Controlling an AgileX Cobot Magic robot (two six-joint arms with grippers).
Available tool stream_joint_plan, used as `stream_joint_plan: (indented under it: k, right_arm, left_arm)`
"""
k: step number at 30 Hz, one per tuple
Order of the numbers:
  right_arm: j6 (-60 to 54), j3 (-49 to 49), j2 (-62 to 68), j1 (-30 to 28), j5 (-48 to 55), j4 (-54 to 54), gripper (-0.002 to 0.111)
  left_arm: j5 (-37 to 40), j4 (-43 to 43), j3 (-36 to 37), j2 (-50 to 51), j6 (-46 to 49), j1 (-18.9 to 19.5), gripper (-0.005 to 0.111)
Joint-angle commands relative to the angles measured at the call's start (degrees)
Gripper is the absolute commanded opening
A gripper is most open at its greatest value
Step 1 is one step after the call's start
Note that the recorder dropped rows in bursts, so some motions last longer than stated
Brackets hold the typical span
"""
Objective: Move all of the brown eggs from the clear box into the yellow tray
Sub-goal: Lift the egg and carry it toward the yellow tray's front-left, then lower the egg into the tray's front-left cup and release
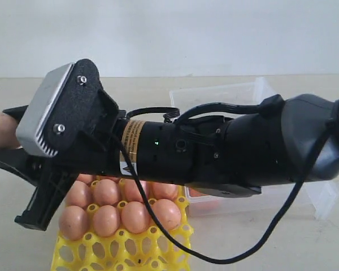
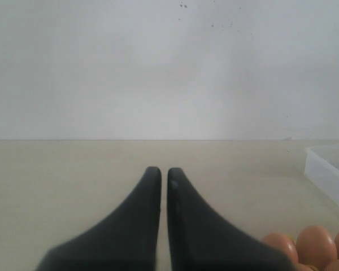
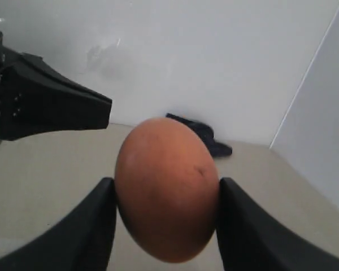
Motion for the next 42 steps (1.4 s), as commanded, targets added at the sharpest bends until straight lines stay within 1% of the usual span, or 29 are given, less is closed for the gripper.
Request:
stream_joint_plan:
  k: [1,4,7,12,15,18,25,33,42]
  right_arm:
    - [20.2,0.7,0.0,-0.2,-5.0,-5.9,0.0]
    - [31.5,2.7,0.0,0.0,-12.1,-11.2,0.0]
    - [35.6,6.3,0.1,0.0,-13.6,-14.1,0.0]
    - [32.2,12.4,2.3,0.0,-11.2,-13.3,0.0]
    - [28.2,13.0,5.1,0.0,-5.2,-12.2,0.0]
    - [24.9,12.4,7.7,0.0,-1.3,-7.6,0.0]
    - [25.3,9.7,10.9,0.0,0.0,-6.2,0.0]
    - [25.2,8.3,10.9,0.1,6.8,-6.1,0.0]
    - [25.2,8.3,10.9,2.7,6.8,-6.2,0.0]
  left_arm:
    - [0.0,0.0,0.2,-0.2,0.2,0.2,0.004]
    - [0.0,0.0,0.2,-0.2,0.2,0.2,0.004]
    - [0.0,0.0,0.2,-0.2,0.2,0.2,0.004]
    - [0.0,0.0,0.2,-0.2,0.2,0.2,0.004]
    - [0.0,0.0,0.2,-0.2,0.2,0.2,0.004]
    - [0.0,0.0,0.2,-0.2,0.2,0.2,0.004]
    - [-0.3,0.0,0.2,-0.2,0.2,0.2,0.004]
    - [-0.3,0.0,0.2,-0.2,0.2,0.2,0.004]
    - [-0.3,0.0,0.2,-0.2,0.2,0.2,0.004]
